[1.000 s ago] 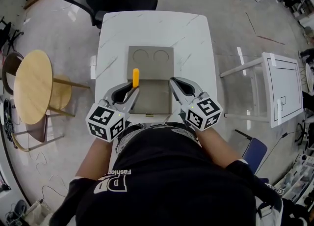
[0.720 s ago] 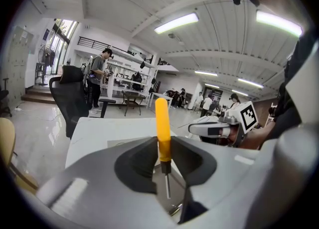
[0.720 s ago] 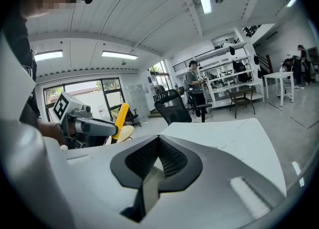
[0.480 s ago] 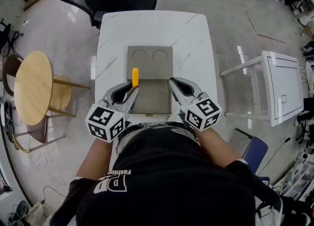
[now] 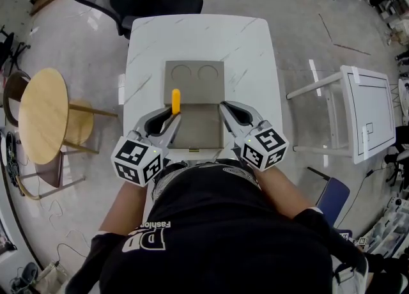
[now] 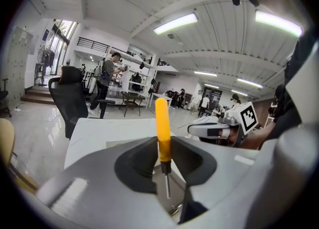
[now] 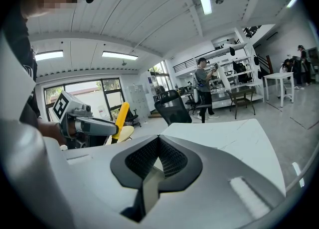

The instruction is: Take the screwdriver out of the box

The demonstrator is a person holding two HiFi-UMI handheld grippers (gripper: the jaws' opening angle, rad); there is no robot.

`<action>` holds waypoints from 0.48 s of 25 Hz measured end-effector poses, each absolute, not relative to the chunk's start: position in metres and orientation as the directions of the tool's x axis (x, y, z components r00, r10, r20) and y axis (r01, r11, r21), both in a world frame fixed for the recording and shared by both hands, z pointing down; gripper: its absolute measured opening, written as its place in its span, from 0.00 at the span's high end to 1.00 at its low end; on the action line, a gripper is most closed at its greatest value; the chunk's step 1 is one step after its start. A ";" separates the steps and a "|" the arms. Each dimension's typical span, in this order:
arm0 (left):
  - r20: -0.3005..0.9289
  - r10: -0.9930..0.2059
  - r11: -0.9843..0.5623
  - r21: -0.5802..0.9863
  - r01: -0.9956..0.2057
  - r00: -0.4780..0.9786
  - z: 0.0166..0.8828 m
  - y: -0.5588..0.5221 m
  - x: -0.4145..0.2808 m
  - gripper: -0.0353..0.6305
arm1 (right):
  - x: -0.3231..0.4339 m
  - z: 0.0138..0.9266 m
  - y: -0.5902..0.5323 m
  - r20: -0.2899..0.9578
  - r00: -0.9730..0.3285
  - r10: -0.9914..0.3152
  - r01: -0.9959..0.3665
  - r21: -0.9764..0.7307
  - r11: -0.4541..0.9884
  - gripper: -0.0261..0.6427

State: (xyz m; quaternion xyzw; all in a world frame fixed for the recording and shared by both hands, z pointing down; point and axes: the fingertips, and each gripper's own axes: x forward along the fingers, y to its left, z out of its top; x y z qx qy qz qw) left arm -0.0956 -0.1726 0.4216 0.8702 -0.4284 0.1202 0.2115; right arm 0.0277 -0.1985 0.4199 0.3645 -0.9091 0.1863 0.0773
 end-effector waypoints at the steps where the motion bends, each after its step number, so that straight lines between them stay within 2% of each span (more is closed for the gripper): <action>1: 0.391 -0.695 -0.543 0.265 -0.797 0.603 0.421 -0.173 -0.096 0.73 | 0.028 0.419 -0.199 0.275 -0.723 -0.634 -0.691 -0.283 0.665 0.97; 12: 0.400 -0.693 -0.539 0.264 -0.800 0.599 0.422 -0.172 -0.093 0.73 | 0.027 0.419 -0.196 0.274 -0.730 -0.627 -0.684 -0.283 0.673 0.97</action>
